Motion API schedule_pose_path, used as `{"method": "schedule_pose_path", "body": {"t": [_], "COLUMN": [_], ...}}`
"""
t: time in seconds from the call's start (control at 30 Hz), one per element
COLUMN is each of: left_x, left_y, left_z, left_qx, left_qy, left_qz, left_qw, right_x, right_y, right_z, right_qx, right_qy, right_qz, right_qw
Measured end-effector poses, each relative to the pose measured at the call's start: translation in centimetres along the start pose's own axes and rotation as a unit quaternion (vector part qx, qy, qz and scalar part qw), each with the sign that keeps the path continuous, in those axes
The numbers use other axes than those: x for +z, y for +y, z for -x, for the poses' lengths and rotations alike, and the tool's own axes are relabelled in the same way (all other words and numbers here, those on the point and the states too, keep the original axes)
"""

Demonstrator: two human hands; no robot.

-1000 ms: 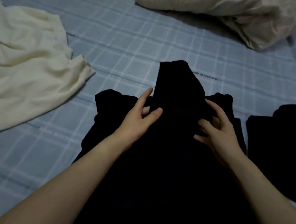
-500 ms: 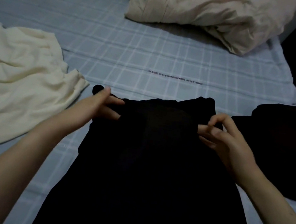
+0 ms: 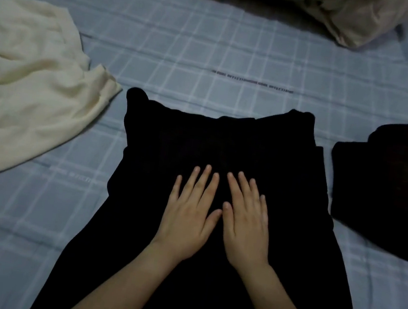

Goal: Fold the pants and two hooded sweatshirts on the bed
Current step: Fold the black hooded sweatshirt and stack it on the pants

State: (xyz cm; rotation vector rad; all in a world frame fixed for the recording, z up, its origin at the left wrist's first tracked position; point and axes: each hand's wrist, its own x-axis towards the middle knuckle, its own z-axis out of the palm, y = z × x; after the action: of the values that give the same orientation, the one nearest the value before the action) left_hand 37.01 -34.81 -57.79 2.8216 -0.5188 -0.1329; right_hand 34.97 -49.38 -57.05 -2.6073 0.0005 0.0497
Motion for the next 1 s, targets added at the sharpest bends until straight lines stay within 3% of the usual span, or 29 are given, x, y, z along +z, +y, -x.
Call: {"method": "schedule_pose_path", "body": {"t": [0.13,0.43,0.73,1.0], "left_x": [2.0,1.9,2.6,-0.4], "left_y": [-0.9,-1.0,-1.0,0.1], "left_z": [-0.4,-0.5,-0.1,-0.3], "left_qx": [0.017,0.028,0.019,0.001], "left_qy": [0.047,0.022,0.067,-0.009], "left_qz": [0.019,0.013,0.008,0.003], "left_qw": [0.999,0.999,0.998,1.000], "right_x": [1.8,2.5,2.8,0.5], "right_y": [1.0,1.2,1.1,0.0], "right_z": [-0.5,-0.4,0.4,-0.1], "right_qx": [-0.001,-0.005,-0.013,0.009], "right_qy": [0.055,0.060,0.083,0.020], "right_qz": [0.004,0.059,0.052,0.048], "right_qw": [0.998,0.996,0.995,0.999]}}
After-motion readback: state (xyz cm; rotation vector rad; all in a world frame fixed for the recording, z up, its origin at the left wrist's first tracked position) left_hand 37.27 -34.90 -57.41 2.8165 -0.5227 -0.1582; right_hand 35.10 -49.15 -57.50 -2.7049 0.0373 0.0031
